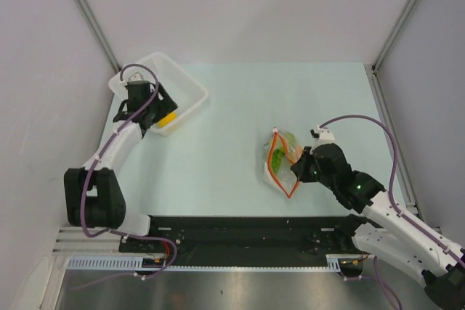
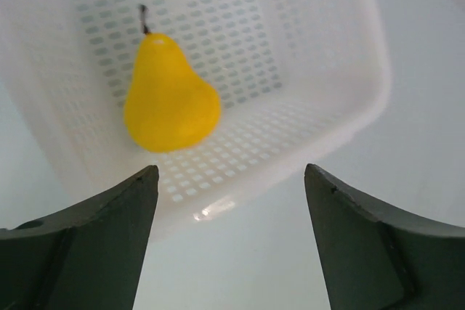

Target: Open the zip-top bag and remove the fake food

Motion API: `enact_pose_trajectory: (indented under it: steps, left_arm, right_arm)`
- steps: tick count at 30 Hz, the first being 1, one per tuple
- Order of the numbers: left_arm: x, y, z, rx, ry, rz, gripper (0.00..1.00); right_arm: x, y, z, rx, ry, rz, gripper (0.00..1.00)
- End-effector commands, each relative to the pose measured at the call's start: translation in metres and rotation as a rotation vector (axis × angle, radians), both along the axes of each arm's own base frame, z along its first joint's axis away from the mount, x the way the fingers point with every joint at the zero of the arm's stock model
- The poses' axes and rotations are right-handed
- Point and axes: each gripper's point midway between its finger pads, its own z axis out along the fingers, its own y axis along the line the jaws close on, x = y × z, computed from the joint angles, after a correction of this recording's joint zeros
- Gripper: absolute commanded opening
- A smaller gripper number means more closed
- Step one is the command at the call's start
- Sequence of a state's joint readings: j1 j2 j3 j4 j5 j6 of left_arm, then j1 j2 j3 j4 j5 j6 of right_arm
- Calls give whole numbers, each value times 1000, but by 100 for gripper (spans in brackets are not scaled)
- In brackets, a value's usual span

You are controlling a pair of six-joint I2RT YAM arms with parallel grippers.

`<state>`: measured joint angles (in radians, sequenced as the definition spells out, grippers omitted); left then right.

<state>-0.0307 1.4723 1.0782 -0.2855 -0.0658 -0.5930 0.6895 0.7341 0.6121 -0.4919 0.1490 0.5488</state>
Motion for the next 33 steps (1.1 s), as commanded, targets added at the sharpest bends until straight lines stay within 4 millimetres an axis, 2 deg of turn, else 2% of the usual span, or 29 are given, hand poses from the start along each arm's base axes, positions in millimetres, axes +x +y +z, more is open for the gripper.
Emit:
enact_pose_trajectory:
  steps: [1,2,4,5,6,7,8,10,11,13,14,17,22,23,24,26,27,29,31,33]
  left_arm:
    - [-16,-74,51,-77,-181,-247,82]
    - [-27,-103,56,-87,-193,-325,81]
    - [-46,-134,67,-108,-242,-415,78]
    - [-65,-162,63,-120,-242,-498,73]
    - [-75,-174,76,-134,-291,-537,70]
    - [-85,-187,78,-152,-307,-574,67]
    - [-109,-210,67,-173,-293,-653,60]
    - [-129,-232,80,-213,-363,-724,54]
    - [-148,-251,79,-225,-365,-788,47]
    - [-164,-263,74,-225,-369,-825,40]
    - [-181,-276,67,-237,-353,-875,38]
    - [-203,-302,66,-248,-360,-959,34]
    - [-213,-329,58,-204,-327,-1053,25]
    - [-217,-338,62,-207,-328,-1078,25]
    - [-216,-345,48,-188,-292,-1094,24]
    - [-216,-357,42,-202,-270,-1115,22]
    - [-215,-364,20,-199,-200,-1118,20]
    - [-213,-379,18,-212,-188,-1145,14]
    - [-212,-388,2,-218,-151,-1150,13]
    - [-205,-393,0,-215,-150,-1130,13]
  right_arm:
    - [11,9,26,59,-57,-6,0]
    - [11,10,26,63,-56,-3,0]
    - [11,13,30,87,-60,-1,0]
    - [10,14,32,98,-58,1,0]
    - [11,15,35,106,-64,1,0]
    - [11,16,37,112,-66,3,0]
    - [12,17,39,114,-70,4,0]
    - [12,19,43,118,-72,13,0]
    - [12,20,45,121,-73,12,0]
    - [11,21,50,128,-74,18,0]
    - [10,22,51,135,-75,20,0]
    - [9,27,56,159,-79,37,0]
    - [7,33,55,178,-62,43,0]
    - [7,34,54,179,-59,47,0]
    - [6,36,54,184,-59,51,0]
    - [6,37,55,189,-60,49,0]
    - [7,39,55,187,-61,49,0]
    - [7,40,55,186,-61,53,0]
    - [7,42,58,187,-58,58,0]
    - [6,43,58,184,-57,60,0]
